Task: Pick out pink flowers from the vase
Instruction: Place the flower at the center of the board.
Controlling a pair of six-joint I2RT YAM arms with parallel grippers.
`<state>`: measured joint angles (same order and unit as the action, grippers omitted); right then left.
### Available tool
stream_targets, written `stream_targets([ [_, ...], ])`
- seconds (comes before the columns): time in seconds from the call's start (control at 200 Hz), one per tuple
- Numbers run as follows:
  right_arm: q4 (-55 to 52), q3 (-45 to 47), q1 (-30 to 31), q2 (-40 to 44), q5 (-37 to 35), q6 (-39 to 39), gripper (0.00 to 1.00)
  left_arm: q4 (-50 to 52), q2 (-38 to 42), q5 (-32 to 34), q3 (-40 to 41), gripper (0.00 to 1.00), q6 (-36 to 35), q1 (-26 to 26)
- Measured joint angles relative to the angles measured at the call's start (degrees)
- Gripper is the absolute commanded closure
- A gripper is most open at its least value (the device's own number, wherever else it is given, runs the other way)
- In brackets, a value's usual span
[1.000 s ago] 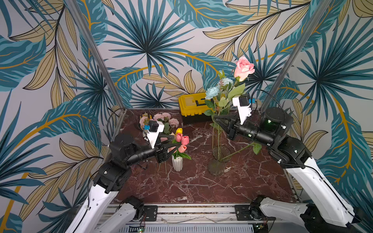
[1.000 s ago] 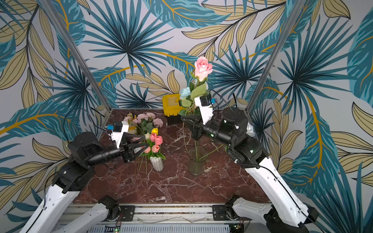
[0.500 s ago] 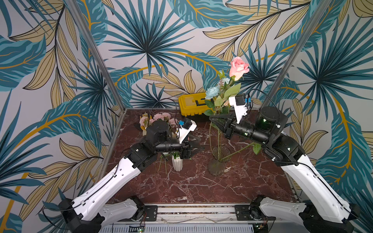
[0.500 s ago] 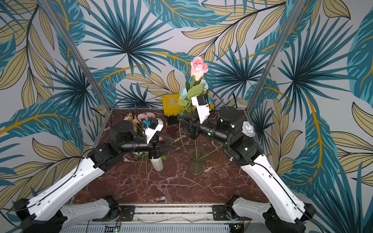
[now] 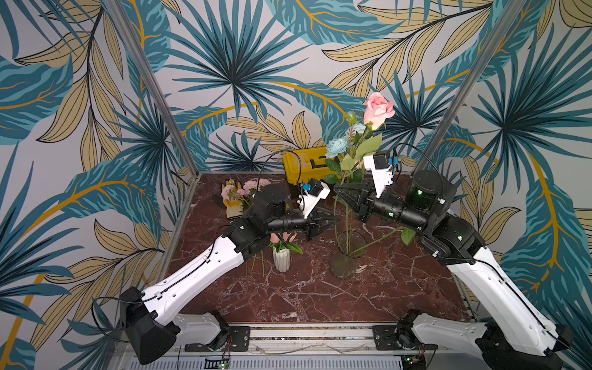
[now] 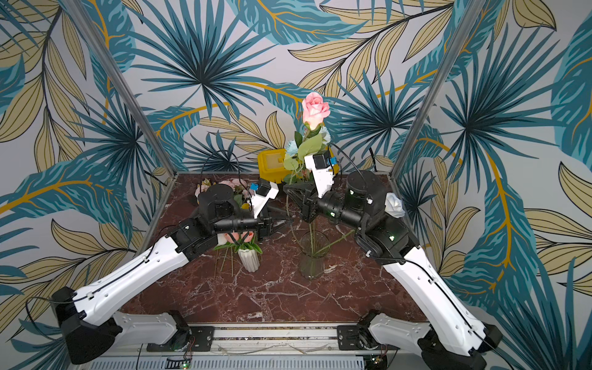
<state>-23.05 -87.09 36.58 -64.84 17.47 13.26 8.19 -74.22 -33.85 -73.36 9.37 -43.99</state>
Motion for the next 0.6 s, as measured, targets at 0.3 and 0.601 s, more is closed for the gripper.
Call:
stream_targets([
  [0.3, -1.86, -0.11, -0.02, 1.62, -1.99, -2.19, 0.90, -2.80, -1.62, -1.01, -0.96, 1.00, -0.42, -1.57],
  [0.601, -6.36, -1.64, 0.04, 1.90, -3.34, -5.84, 0.60, -4.39, -3.23, -0.85, -4.20, 1.00, -1.01, -1.73],
])
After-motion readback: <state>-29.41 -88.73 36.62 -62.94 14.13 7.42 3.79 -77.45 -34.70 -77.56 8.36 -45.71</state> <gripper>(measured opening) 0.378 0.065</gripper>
